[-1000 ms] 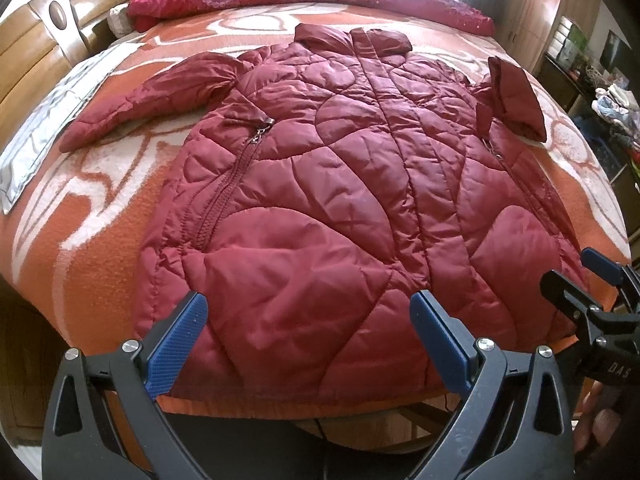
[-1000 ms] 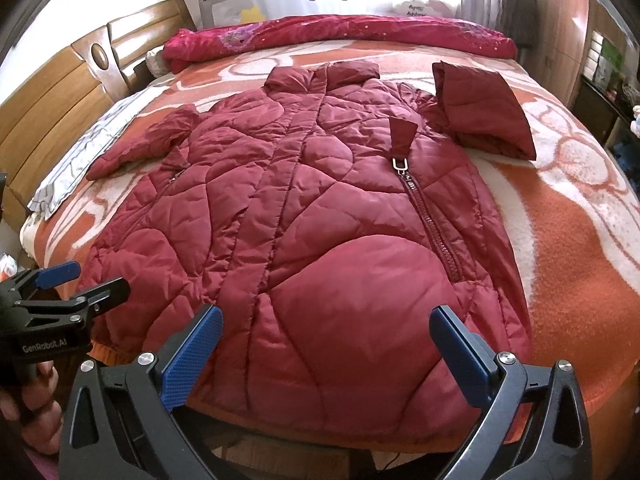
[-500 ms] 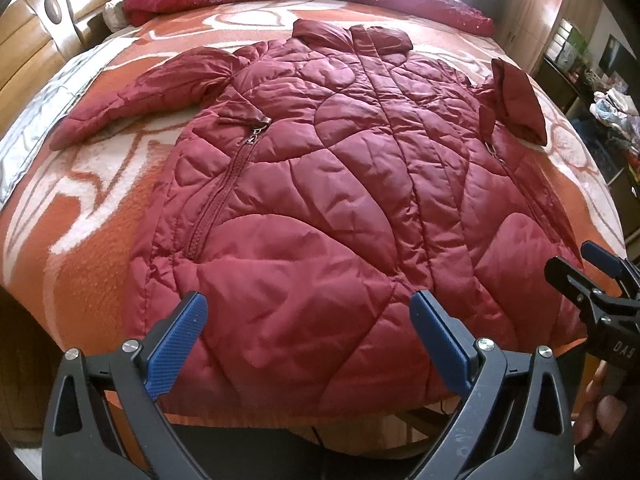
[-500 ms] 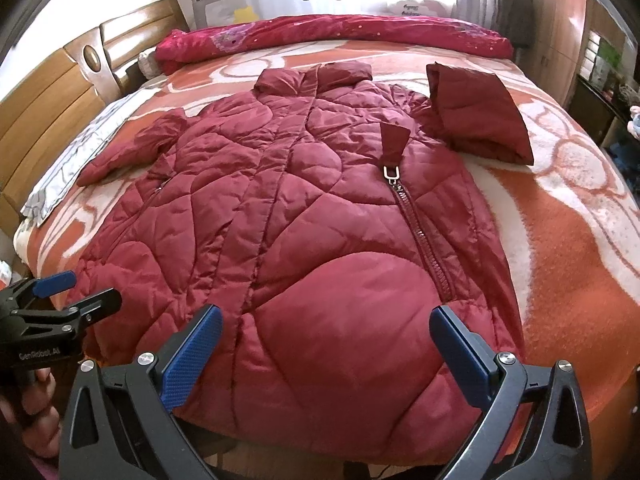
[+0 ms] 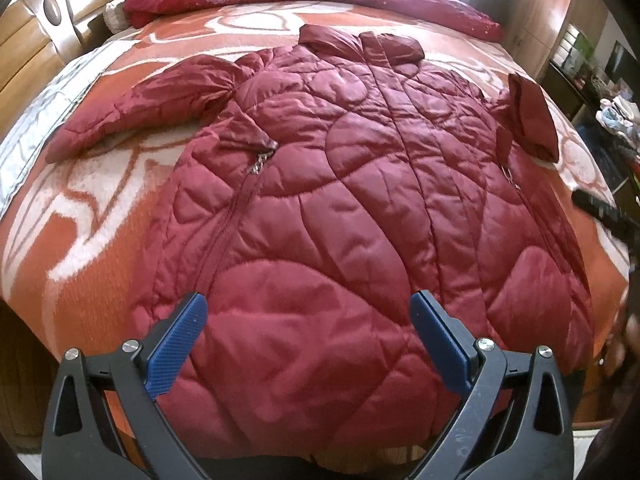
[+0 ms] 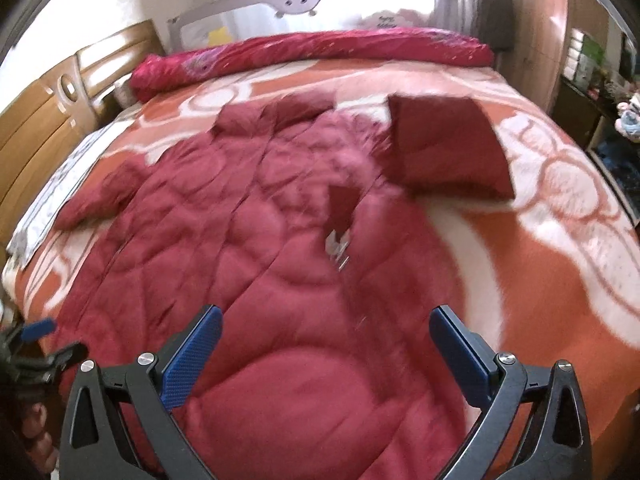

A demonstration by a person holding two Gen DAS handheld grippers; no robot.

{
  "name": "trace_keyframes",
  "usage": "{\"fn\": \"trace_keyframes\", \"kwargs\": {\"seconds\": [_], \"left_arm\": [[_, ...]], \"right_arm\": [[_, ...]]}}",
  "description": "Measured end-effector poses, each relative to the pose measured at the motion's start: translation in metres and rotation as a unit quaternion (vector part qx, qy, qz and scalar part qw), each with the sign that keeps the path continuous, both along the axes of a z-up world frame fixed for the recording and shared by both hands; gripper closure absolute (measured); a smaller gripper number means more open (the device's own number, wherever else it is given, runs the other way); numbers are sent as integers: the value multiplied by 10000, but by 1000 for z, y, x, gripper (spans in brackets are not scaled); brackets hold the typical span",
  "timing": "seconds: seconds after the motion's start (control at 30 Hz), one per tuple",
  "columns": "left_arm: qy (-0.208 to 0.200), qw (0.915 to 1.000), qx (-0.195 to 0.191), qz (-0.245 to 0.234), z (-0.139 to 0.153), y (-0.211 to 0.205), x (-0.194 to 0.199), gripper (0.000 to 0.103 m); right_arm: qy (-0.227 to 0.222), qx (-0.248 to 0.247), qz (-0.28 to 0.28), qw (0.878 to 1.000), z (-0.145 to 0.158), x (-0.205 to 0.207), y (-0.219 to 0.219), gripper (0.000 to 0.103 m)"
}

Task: Fold large clothes
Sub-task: 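Grasp the red jacket's sleeve cuff with the right gripper and lift it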

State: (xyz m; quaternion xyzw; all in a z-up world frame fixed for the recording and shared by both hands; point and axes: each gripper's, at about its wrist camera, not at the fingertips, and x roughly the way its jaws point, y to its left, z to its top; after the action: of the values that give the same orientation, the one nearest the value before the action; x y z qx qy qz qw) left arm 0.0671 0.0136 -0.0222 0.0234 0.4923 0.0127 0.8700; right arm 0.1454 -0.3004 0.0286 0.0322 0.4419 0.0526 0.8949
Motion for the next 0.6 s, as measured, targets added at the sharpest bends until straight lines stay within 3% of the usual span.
{"fn": "trace_keyframes", "kwargs": {"seconds": [0.27,0.6], "left_arm": [[13,10000,-79,36,8,-3,25,1],[511,9986,-156,26,-6,-11,50,1]], "right_arm": [[121,-362,-276,9989,-6,92,-29,2],[444,-1068,-404,9925,-46,170,-37,20]]}}
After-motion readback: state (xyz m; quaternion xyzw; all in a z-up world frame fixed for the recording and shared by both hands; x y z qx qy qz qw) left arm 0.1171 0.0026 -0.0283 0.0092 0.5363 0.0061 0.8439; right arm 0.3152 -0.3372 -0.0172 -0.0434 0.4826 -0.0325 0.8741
